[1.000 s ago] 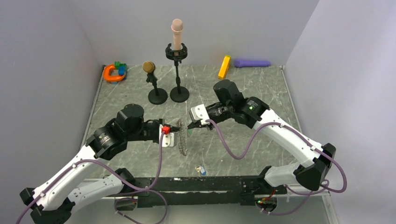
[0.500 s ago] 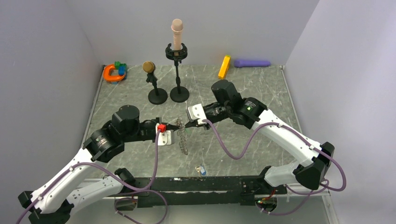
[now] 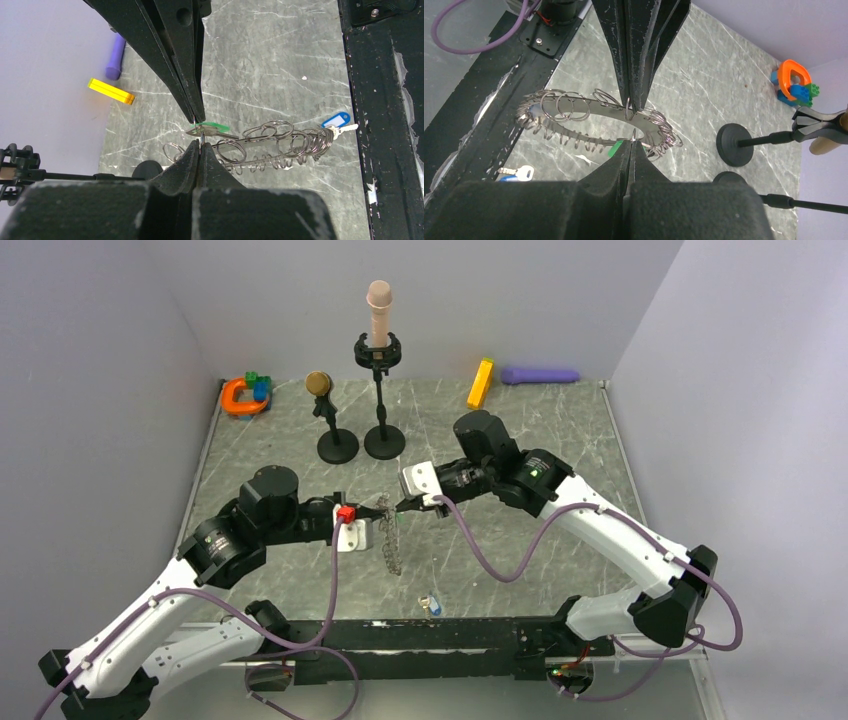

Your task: Put the keys on the keyring

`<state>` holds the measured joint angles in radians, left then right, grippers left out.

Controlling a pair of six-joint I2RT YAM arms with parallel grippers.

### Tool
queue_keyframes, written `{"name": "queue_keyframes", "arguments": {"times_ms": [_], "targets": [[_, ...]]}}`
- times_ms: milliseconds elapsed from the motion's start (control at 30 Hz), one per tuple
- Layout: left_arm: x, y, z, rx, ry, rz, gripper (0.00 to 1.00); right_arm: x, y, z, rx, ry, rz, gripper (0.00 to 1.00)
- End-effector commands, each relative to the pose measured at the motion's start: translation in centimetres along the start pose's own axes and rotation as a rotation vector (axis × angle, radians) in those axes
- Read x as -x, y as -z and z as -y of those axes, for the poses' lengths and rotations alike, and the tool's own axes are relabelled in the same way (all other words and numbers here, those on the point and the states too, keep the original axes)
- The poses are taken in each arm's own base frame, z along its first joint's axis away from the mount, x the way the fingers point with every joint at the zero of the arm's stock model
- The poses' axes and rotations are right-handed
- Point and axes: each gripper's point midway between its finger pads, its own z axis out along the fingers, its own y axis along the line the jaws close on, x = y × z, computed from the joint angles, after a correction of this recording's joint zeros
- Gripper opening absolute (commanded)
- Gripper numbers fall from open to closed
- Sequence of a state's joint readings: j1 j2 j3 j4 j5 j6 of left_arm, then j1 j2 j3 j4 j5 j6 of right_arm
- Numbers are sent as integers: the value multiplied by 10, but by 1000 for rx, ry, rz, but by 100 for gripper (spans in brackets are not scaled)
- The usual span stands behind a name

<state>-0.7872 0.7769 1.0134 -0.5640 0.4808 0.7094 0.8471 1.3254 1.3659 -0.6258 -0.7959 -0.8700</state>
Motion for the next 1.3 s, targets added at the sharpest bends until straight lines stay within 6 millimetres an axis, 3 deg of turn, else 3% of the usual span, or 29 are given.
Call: {"name": "queue_keyframes", "arguments": {"times_ms": [0, 1267], "targets": [[16, 0, -11, 38, -20, 55, 0, 22, 7, -4, 2, 49, 64, 0], [11, -3, -15, 72, -13, 37, 0, 15, 1, -7, 28, 44, 52, 0]]}}
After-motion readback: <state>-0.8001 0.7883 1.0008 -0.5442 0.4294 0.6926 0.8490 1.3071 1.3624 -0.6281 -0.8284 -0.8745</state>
